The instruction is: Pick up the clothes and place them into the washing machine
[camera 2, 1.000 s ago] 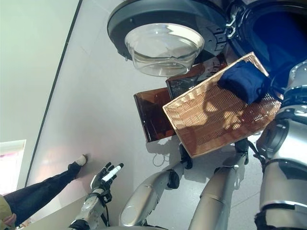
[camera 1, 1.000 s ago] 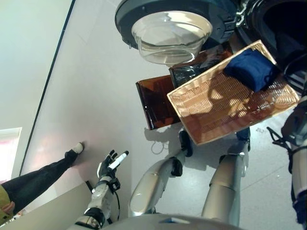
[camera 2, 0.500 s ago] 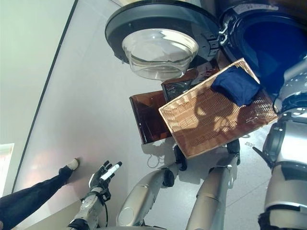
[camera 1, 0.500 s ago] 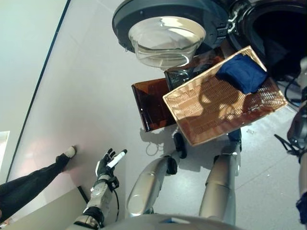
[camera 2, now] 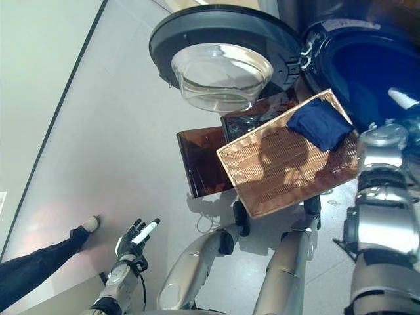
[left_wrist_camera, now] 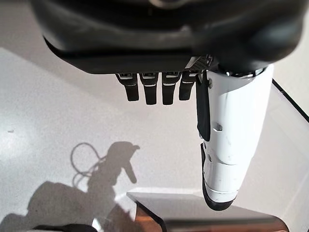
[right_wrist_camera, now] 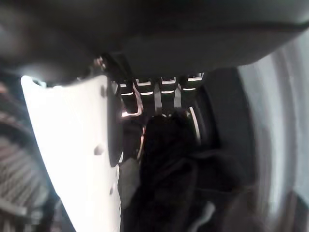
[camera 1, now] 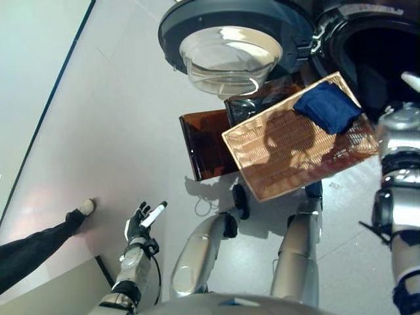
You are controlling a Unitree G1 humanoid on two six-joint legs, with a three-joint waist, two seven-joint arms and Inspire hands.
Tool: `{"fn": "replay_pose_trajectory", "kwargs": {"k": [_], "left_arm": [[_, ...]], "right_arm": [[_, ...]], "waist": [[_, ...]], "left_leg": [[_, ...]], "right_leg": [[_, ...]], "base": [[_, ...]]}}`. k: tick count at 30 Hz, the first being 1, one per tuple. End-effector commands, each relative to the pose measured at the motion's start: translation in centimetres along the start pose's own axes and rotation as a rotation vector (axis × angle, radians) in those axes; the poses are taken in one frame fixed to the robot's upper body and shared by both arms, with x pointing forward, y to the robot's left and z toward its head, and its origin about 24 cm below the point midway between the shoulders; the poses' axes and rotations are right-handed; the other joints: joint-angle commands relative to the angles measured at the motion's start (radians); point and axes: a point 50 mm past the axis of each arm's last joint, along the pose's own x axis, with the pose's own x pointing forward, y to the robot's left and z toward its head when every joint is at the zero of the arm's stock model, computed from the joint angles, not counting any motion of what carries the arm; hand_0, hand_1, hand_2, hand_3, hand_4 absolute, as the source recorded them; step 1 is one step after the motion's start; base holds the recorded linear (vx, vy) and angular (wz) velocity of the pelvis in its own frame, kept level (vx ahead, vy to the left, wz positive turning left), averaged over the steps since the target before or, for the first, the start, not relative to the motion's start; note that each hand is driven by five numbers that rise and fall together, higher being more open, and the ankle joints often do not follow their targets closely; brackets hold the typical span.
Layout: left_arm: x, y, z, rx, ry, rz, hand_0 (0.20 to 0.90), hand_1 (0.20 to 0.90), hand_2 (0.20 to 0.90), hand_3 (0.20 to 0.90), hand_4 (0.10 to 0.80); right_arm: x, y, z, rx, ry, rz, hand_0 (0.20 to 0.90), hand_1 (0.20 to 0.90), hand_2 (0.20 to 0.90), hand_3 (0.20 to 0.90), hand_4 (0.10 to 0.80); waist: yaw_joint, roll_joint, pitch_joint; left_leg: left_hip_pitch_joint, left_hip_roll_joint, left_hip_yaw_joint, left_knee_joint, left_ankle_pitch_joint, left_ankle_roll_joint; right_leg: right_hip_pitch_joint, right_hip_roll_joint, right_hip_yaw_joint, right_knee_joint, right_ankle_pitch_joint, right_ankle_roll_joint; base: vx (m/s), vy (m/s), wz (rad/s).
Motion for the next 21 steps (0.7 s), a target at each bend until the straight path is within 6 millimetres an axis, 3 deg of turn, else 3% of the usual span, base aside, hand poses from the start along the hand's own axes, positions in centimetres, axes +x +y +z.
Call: {"fn": "replay_pose_trajectory", "kwargs": {"k": [1,3,8,13,21], "left_arm": [[-0.3,5.1,0.1,0.046,-0.017,0.194,0.900,0.900,0.900,0.900,0.800],[-0.2,5.2,0.2,0.050,-0.020,0.204,0.900,0.900,0.900,0.900,0.800],[-0.2,5.9,0.5,0.053,-0.030,0.234,0.900,0.900,0.900,0.900,0.800],[-0.2,6.1,0.7,0.057,-0.041,0.242,0.900,0.900,0.900,0.900,0.800],[0.0,6.2,1.1,0.058,-0.050,0.244,0.900,0.900,0.900,0.900,0.800]], "right_arm": [[0.7,-2.5,0.7,-0.059,-0.219,-0.176,0.900,0.900,0.900,0.900,0.800],[-1.5,-0.8,0.1,-0.054,-0.270,-0.062,0.900,0.900,0.900,0.900,0.800],[-4.4,0.8,-0.3,-0.026,-0.363,0.119,0.900,0.900,0.900,0.900,0.800],[-5.5,1.5,-0.4,-0.012,-0.398,0.191,0.900,0.900,0.900,0.900,0.800],[-7.0,2.6,-0.6,-0.139,-0.515,0.305,0.900,0.900,0.900,0.900,0.800]], "waist": [[0.006,0.023,-0.093],[0.003,0.015,-0.081],[-0.003,-0.001,-0.064],[-0.008,-0.010,-0.056],[-0.011,-0.022,-0.042]], "left_leg": [[0.008,0.023,-0.024,-0.132,0.102,-0.069],[0.003,0.025,-0.023,-0.128,0.102,-0.068],[0.000,0.032,-0.021,-0.121,0.103,-0.068],[0.001,0.036,-0.021,-0.119,0.104,-0.069],[0.001,0.040,-0.018,-0.119,0.107,-0.070]], "right_leg": [[0.047,0.053,-0.034,0.032,-0.070,-0.093],[0.047,0.055,-0.033,0.028,-0.067,-0.094],[0.048,0.058,-0.034,0.026,-0.066,-0.096],[0.048,0.059,-0.037,0.026,-0.063,-0.097],[0.047,0.062,-0.037,0.024,-0.062,-0.100]], "base": [[0.000,0.000,0.00],[0.000,0.000,0.00],[0.000,0.000,0.00],[0.004,-0.004,-0.03],[0.001,-0.001,0.00]]}}
